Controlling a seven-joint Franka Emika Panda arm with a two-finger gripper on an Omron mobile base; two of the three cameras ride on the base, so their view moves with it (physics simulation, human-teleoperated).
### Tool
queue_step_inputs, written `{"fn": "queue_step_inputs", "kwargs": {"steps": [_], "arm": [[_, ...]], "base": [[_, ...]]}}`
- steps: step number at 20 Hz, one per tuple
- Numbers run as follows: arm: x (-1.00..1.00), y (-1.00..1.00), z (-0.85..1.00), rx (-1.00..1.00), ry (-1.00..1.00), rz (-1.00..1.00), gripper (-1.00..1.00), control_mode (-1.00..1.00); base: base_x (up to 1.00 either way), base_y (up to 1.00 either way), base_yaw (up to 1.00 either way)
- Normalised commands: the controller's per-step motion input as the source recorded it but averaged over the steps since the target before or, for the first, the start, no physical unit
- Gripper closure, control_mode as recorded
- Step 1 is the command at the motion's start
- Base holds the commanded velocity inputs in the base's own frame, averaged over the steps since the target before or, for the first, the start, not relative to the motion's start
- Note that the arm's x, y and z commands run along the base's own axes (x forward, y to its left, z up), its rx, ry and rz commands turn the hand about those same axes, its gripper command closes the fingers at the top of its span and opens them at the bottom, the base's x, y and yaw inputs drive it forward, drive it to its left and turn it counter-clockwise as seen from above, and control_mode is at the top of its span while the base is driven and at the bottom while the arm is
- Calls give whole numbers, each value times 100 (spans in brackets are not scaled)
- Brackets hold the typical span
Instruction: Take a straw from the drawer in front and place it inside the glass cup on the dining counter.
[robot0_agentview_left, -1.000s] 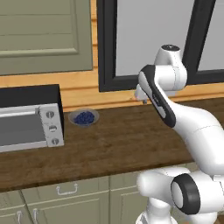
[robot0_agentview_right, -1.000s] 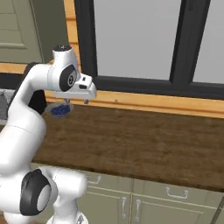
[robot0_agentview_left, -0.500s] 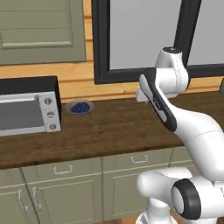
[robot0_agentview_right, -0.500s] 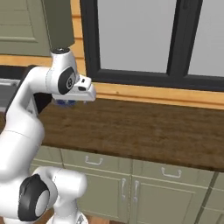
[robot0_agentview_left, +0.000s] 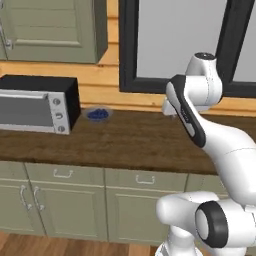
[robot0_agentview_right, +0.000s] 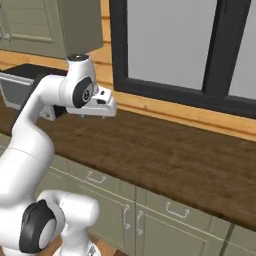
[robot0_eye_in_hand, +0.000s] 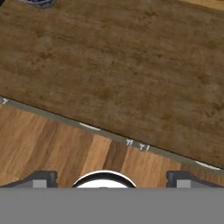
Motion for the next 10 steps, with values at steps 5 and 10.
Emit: {"fn": "queue_step_inputs", "kwargs": {"steps": [5,10], "arm": [[0,0,0,0,0,0,-100,100],[0,0,0,0,0,0,-100,100]], "base": [[5,-72,66],[0,-81,59]]}}
